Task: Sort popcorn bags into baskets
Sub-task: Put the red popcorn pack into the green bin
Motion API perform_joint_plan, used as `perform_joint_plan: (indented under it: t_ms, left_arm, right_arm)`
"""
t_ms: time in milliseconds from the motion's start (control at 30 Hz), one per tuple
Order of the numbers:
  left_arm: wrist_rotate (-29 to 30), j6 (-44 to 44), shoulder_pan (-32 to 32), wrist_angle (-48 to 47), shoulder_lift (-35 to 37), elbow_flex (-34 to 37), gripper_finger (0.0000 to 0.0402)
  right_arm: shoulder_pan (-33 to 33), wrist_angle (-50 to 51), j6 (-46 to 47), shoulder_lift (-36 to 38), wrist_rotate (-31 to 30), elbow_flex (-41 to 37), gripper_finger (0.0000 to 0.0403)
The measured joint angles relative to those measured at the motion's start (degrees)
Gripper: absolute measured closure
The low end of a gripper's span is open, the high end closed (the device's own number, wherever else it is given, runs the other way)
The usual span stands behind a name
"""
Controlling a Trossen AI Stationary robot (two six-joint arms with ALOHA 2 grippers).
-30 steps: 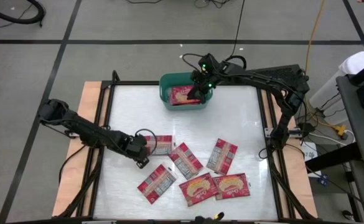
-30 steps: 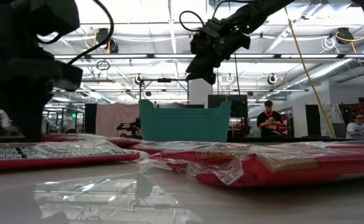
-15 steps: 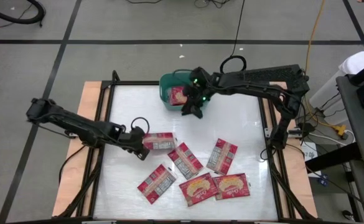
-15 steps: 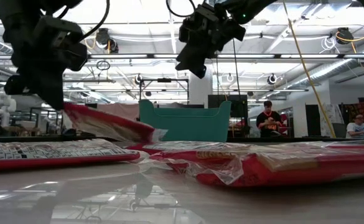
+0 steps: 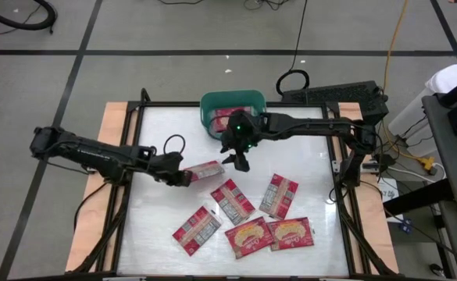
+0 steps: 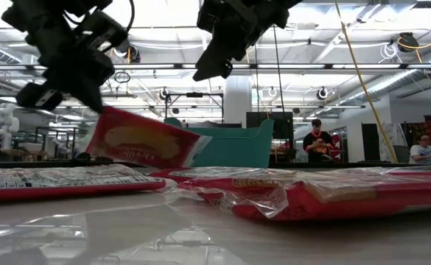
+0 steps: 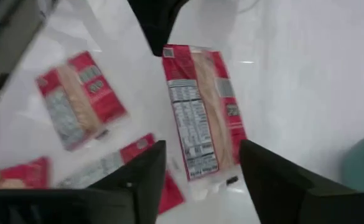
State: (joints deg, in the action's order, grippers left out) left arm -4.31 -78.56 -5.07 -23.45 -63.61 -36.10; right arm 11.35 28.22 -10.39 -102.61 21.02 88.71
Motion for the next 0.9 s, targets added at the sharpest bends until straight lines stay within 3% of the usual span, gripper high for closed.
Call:
perform_joint_plan:
  t_ms: [200, 367, 567, 900]
  left_arm:
    - [0.13, -1.37, 2.59, 5.45, 0.00, -0.02, 0.0401]
    - [0.26, -1.65, 4.19, 7.39, 0.02, -0.02, 0.0401]
    - [0.29, -1.05, 5.69, 11.53, 0.02, -0.09, 0.0401]
    - [-0.46, -0.58, 5.79, 15.55, 0.02, -0.09, 0.0401]
  right_arm:
    - [-0.22, -0.47, -3.06, -0.65, -0.02, -0.20, 0.0167]
    - [-0.15, -4.79, -3.89, -1.38, 0.52, -5.11, 0.0168]
    - [0.18, -18.12, -3.86, -1.46, 1.51, -11.49, 0.0173]
    - [1.38, -22.26, -9.03, -2.39, 1.12, -13.81, 0.0173]
